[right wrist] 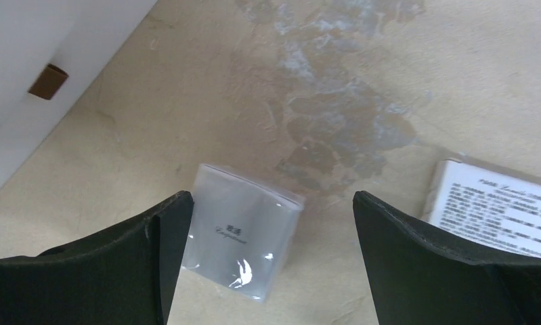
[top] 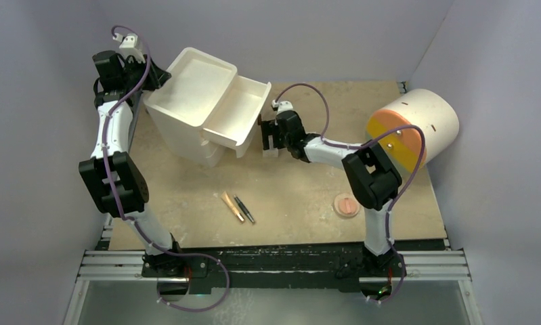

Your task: Organize the makeup

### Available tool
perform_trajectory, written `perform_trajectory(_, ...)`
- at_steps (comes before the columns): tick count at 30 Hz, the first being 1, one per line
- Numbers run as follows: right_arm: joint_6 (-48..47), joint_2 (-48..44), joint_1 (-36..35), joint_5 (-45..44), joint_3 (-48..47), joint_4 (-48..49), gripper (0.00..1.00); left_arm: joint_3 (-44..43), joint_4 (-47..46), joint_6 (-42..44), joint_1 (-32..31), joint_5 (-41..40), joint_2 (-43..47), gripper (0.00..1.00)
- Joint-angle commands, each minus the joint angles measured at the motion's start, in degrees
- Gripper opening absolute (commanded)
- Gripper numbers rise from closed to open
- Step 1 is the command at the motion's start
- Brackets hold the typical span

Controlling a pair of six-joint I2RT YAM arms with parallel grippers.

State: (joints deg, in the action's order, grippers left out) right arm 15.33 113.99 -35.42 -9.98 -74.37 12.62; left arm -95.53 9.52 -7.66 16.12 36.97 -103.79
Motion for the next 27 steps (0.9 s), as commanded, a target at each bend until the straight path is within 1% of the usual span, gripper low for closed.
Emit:
perform_trajectory(1,1.77,-0.33,-1.75,-1.78,-3.47,-0.71,0.91,-0.19,5.16,0.0,-0.56,-5.26,-2.76,0.0)
perform_trajectory(11,1.13,4.39,-4.69,-3.7,-7.89,-3.15,0.89,-0.19,5.48,0.35,-0.56,-5.29,-2.69,0.0)
perform_trajectory(14,0.93,5.76,-5.01,-4.55,-8.88,-4.04,0.85,-0.19,5.57,0.45,-0.54,-5.42,-2.65,0.0)
perform_trajectory(15,0.75,6.08,-5.08,-4.79,-9.1,-4.2,0.81,-0.19,5.58,0.45,-0.56,-5.5,-2.76,0.0)
perform_trajectory(18,0.08,6.63,-5.11,-5.92,-9.31,-4.36,0.63,-0.27,5.59,0.54,-0.56,-5.59,-2.81,0.0)
perform_trajectory(22,-0.33,6.11,-5.11,-7.64,-8.98,-5.78,0.29,-0.36,5.68,0.54,-0.56,-5.63,-2.93,0.0)
perform_trajectory(25,-1.98,4.66,-5.06,-10.38,-8.09,-6.28,0.08,-0.53,5.71,0.54,-0.56,-5.6,-2.87,0.0)
perform_trajectory(27,-3.65,2.87,-4.99,-12.92,-6.79,-5.48,0.05,-0.54,5.79,0.54,-0.56,-5.55,-2.88,0.0)
